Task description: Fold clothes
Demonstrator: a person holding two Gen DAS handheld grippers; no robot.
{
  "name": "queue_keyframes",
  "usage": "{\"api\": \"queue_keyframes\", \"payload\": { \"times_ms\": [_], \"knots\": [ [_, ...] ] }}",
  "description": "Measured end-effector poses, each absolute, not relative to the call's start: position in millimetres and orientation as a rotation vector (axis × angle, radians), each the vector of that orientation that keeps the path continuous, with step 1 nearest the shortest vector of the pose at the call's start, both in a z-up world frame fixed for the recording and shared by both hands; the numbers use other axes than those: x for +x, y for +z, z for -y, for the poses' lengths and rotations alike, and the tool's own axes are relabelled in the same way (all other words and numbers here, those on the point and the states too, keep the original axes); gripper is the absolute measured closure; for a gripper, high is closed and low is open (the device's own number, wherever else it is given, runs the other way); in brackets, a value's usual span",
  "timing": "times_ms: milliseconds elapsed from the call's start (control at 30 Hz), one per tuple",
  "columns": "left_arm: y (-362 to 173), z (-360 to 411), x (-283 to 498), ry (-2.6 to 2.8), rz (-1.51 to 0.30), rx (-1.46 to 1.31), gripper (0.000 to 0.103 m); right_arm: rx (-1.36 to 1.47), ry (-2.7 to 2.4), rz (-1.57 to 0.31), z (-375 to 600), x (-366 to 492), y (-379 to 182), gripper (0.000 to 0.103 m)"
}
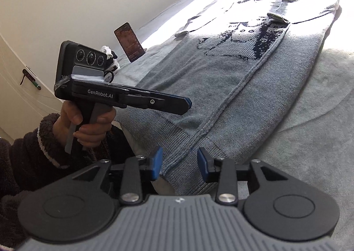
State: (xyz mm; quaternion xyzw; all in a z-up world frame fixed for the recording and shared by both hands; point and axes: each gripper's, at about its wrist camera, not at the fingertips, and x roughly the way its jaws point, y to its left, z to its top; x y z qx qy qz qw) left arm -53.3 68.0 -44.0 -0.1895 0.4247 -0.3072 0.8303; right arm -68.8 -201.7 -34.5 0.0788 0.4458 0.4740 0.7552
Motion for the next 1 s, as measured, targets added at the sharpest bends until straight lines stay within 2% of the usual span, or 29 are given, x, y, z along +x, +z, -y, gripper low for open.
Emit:
{"api": "queue_keyframes", "payload": {
  "times_ms": [133,267,433,533,1000],
  "knots": [
    [-32.3,-78.0,-44.2,-0.579,-0.881,-0.362,0.059,0.085,1.06,-1.007,183.4,-70.7,-39.8,0.063],
    [-20.3,-93.1,-33.3,-0.485,-0.855,-0.324,0.052,0.092,1.078,-0.984,176.9,-66.1,-29.9,0.063],
    [-8.6,-120.1,-11.4,-0.318,-0.828,-0.279,0.049,0.118,1.056,-0.936,165.7,-51.5,-14.5,0.059],
    [-4.4,-140.2,5.7,-0.2,-0.823,-0.287,0.042,0.143,1.046,-0.918,156.7,-41.3,-9.7,0.058],
    [-35.8,-238.1,56.7,0.065,-0.781,-0.619,0.043,0.204,0.83,-0.936,92.5,43.0,-4.1,0.057]
  ]
}}
